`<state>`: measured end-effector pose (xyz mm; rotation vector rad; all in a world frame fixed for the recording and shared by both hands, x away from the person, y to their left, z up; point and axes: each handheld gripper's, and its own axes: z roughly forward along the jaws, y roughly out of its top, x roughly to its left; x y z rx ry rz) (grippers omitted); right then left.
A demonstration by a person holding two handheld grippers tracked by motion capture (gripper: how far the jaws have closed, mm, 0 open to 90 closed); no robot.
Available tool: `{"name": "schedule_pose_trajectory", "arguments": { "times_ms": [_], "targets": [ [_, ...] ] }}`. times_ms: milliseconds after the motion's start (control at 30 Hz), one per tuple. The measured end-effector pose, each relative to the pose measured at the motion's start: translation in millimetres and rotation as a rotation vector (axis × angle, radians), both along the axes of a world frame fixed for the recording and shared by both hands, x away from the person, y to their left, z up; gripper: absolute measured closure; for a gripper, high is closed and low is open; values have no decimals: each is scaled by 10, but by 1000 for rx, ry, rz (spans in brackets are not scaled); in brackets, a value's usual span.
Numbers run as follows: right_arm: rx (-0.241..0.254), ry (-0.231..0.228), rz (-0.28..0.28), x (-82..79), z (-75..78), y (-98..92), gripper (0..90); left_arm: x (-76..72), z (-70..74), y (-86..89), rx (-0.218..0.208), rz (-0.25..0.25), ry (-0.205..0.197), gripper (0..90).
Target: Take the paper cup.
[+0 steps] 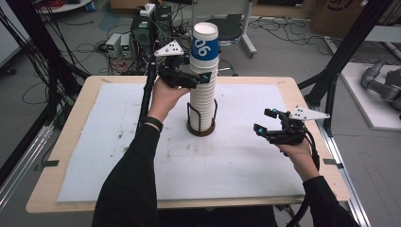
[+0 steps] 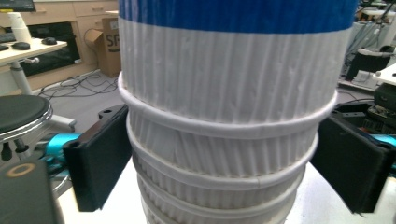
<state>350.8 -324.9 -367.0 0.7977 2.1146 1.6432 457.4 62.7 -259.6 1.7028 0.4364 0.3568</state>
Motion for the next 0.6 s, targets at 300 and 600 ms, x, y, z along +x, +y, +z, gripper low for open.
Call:
{"name": "schedule_pose_trajectory", "arguments": {
  "times_ms": [300,600],
  "targets": [
    [-3,-22,17,-2,91,79,165,8,-5,5,-7,-7,-1,111],
    [-7,-60,40,59,400,194,165,8,-6,3,-8,-8,-1,112]
  ]
}}
